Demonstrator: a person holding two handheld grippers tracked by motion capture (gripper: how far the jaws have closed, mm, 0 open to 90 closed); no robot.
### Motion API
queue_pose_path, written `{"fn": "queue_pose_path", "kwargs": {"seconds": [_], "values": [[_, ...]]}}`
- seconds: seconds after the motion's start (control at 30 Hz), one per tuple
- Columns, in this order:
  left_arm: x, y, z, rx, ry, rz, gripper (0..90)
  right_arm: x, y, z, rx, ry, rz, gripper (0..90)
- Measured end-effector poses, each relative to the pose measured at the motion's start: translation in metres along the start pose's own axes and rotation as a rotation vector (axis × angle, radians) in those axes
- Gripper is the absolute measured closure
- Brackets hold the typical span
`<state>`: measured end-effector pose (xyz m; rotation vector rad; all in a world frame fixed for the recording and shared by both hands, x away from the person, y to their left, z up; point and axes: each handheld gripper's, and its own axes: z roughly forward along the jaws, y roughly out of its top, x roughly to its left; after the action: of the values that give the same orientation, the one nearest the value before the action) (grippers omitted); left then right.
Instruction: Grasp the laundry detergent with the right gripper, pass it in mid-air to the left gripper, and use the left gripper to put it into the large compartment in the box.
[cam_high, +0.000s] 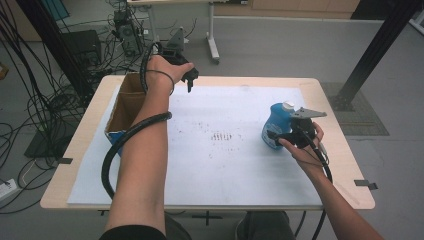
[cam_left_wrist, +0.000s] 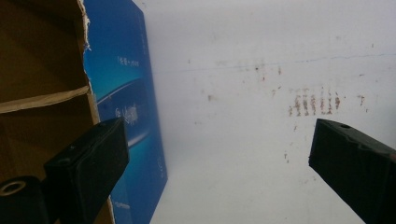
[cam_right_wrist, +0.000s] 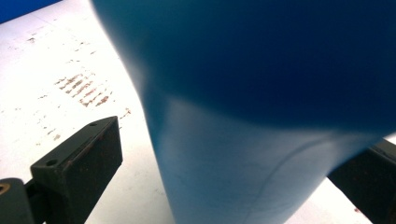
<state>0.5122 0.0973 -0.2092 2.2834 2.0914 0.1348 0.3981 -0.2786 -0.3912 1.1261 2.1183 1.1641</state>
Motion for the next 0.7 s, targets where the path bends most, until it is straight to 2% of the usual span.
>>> {"fn": "queue_pose_path", "kwargs": {"seconds": [0.7], "values": [[-0.0008, -0.0004, -0.0012, -0.004, -0.007, 0.003, 5.5, 0.0012, -0.0002, 0.0004, 0.0, -0.004, -0.005, 1.5]]}}
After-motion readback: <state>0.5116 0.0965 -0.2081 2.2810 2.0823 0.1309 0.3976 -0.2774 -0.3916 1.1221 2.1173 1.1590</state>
